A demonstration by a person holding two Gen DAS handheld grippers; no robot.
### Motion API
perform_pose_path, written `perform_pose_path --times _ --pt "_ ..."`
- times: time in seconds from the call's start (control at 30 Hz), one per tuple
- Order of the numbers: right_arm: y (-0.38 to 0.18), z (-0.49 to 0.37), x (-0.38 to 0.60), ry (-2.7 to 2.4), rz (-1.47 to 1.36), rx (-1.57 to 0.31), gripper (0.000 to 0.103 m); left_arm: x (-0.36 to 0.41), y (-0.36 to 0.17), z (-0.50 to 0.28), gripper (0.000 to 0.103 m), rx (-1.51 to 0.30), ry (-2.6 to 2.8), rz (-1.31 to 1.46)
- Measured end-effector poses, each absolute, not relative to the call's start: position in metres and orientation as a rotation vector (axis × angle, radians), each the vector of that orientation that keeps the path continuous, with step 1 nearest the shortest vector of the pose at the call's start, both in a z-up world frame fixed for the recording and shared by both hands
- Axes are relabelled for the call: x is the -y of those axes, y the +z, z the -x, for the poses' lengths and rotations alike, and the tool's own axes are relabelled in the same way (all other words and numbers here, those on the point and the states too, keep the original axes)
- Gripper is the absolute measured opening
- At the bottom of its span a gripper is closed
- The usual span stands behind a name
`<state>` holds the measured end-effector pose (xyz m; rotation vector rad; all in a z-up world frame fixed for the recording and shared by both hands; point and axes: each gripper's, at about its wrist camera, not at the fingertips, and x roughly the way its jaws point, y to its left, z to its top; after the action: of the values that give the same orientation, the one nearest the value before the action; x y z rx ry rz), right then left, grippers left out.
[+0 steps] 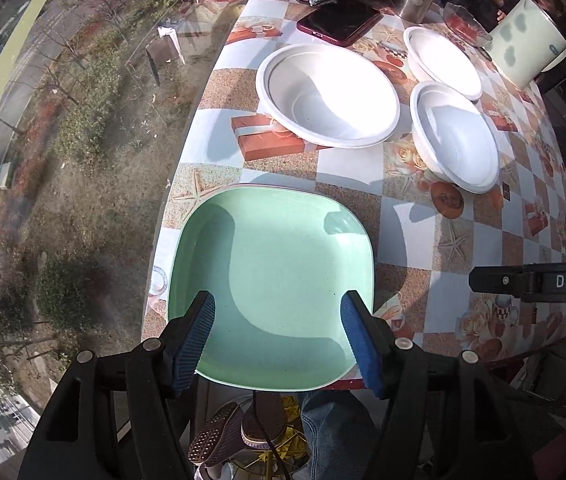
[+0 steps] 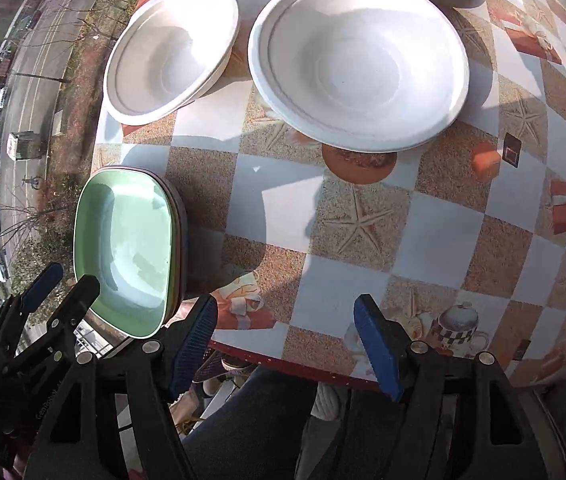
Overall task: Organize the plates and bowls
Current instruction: 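Move both tools toward the rim of a white bowl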
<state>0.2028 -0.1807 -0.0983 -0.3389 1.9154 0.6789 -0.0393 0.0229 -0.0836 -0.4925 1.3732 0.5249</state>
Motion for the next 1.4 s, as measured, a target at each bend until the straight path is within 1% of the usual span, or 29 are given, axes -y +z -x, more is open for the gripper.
perform_pose_path --times 0.2,0.33,0.5,0.6,0.73,0.93,1.2,1.4 --pt "-0.119 -0.235 0.241 0.492 0.209 -1.961 0.072 0.003 -0.079 -0.001 0.072 -1.387 0.418 0.417" --pt "-0.121 -0.251 0.265 0.456 0.159 -1.948 0.072 0.017 -0.076 -0.028 0.073 -1.390 0.359 0.392" --pt "-0.113 -0.269 0.270 0.456 0.172 -1.908 0.072 0.018 -0.078 -0.060 0.073 -1.390 0.342 0.487" --pt "-0.103 -0.261 0.248 0.474 0.176 -1.872 0.072 0.011 -0.086 -0.074 0.073 -1.390 0.373 0.614" --pt "-0.095 -0.286 0.233 0.512 0.191 -1.810 0.072 0.001 -0.100 -0.086 0.073 -1.392 0.450 0.768" --pt "-0.090 -0.323 0.196 0.599 0.186 -1.731 0.072 -0.002 -0.114 -0.100 0.073 -1.356 0.585 0.887" --pt "-0.113 -0.339 0.162 0.652 0.196 -1.733 0.072 -0.009 -0.134 -0.107 0.073 -1.336 0.731 0.964" --pt "-0.128 -0.342 0.150 0.682 0.190 -1.747 0.072 -0.014 -0.146 -0.115 0.073 -1.341 0.791 0.941"
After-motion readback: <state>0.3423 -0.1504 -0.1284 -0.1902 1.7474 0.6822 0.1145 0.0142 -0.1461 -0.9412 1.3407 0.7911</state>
